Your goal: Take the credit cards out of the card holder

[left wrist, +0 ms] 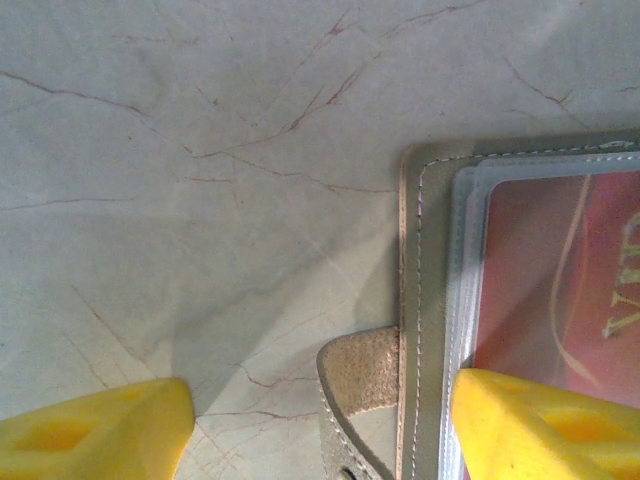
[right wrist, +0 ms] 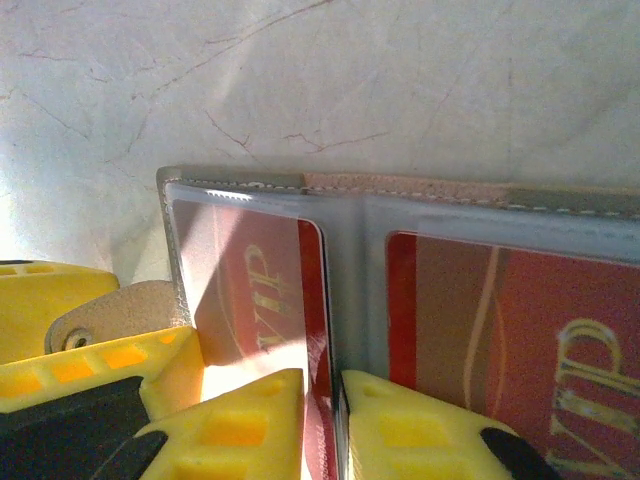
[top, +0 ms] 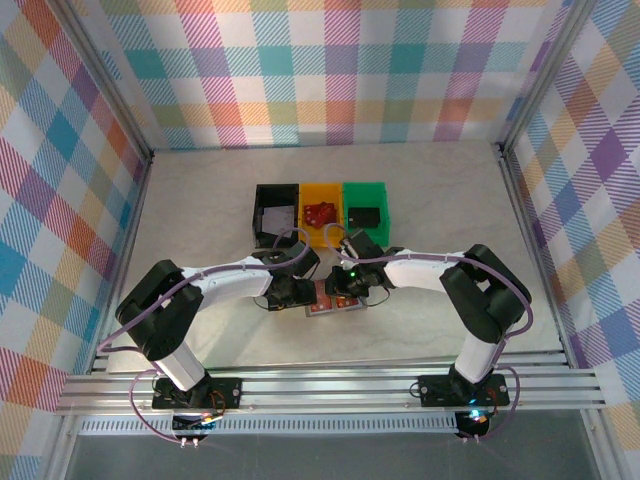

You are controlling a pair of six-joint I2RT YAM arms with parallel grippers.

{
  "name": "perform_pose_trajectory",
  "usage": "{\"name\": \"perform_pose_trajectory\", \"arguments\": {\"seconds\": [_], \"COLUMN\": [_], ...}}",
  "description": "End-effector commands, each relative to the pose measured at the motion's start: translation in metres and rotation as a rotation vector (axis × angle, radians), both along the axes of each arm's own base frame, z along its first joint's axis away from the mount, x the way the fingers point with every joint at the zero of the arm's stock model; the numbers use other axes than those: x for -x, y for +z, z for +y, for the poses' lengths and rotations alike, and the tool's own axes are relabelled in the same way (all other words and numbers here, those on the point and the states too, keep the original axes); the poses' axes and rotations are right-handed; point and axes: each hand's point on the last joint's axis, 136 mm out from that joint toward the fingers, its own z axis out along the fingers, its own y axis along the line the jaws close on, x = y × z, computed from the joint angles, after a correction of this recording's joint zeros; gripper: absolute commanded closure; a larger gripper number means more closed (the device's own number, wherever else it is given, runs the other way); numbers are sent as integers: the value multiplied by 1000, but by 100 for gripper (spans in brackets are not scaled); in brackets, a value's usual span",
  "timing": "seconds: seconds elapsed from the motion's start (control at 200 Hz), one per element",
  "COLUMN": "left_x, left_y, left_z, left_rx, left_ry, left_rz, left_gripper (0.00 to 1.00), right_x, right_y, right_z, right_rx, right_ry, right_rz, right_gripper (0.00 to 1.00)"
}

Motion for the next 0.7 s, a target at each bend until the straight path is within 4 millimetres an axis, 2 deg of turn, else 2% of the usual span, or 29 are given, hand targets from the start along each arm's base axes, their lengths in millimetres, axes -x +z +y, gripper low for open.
{"name": "perform_pose_trajectory", "arguments": {"seconds": [0.0, 0.15, 0.39, 0.695], "left_x": [31, 31, 32, 30], "left_y": [-54, -54, -53, -51], "left_z": [-13, -14, -14, -14], "left_rx": [35, 34, 36, 33], "left_ry": [-40, -42, -43, -43], "left_rz": [144, 143, 144, 139], "left_gripper": [29, 29, 29, 29], "right_x": [3, 4, 4, 4], "right_y": [-1, 2, 5, 8], "right_z": [5, 7, 7, 4], "right_rx": [-38, -53, -65, -61], "right_ry": [19, 23, 24, 18], "right_rz": [14, 8, -3, -19], "right_gripper": [84, 88, 89, 99]}}
